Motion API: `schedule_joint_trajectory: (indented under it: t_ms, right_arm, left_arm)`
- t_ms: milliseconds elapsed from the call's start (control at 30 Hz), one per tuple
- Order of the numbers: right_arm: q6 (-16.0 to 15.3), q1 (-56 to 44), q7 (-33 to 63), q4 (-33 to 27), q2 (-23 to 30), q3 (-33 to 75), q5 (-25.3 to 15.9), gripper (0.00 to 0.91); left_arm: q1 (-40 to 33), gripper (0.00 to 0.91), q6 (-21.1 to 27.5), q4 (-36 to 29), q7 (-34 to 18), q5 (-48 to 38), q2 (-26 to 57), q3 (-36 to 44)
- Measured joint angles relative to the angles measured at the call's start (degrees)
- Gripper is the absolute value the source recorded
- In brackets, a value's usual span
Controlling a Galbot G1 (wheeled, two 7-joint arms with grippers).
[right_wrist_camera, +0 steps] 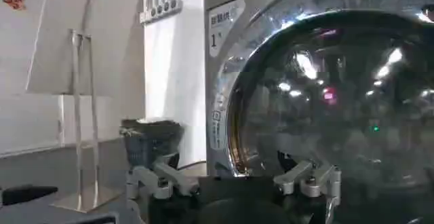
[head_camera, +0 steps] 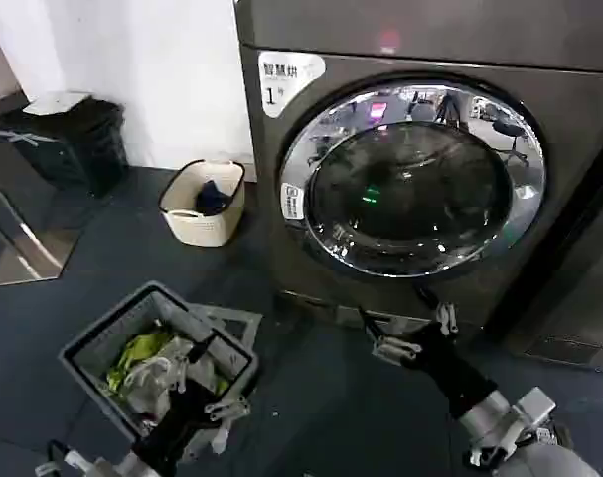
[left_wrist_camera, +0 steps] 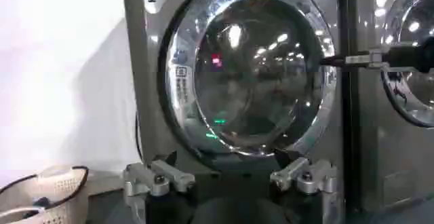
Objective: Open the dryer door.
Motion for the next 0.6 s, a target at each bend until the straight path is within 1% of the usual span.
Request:
schedule_joint_trajectory:
  t_ms: [133, 233, 400, 600]
  right_arm:
    - [1.05, 6.18, 0.30, -5.54, -5.38, -2.90, 1.96, 0.907]
    - [1.93, 11.47, -0.27, -10.58, -8.22, -6.29, 2.90, 0.907]
    - [1.90, 21.25, -0.45, -18.44, -9.04, -12.76, 3.11, 0.907]
    - [2.56, 31.80, 2.07, -28.02, -7.87, -20.76, 3.08, 0.907]
  left_arm:
    - [-0.18, 0.907, 0.01, 0.41, 0.81, 3.41, -0.15, 0.60]
    - [-0.33, 0.907, 0.56, 0.54, 0.79, 5.56, -1.02, 0.70]
    - [-0.65, 0.907, 2.65, 1.03, 0.15, 6.86, -1.72, 0.69]
    - [-0.53, 0.907, 2.86, 1.07, -0.39, 6.70, -2.71, 0.67]
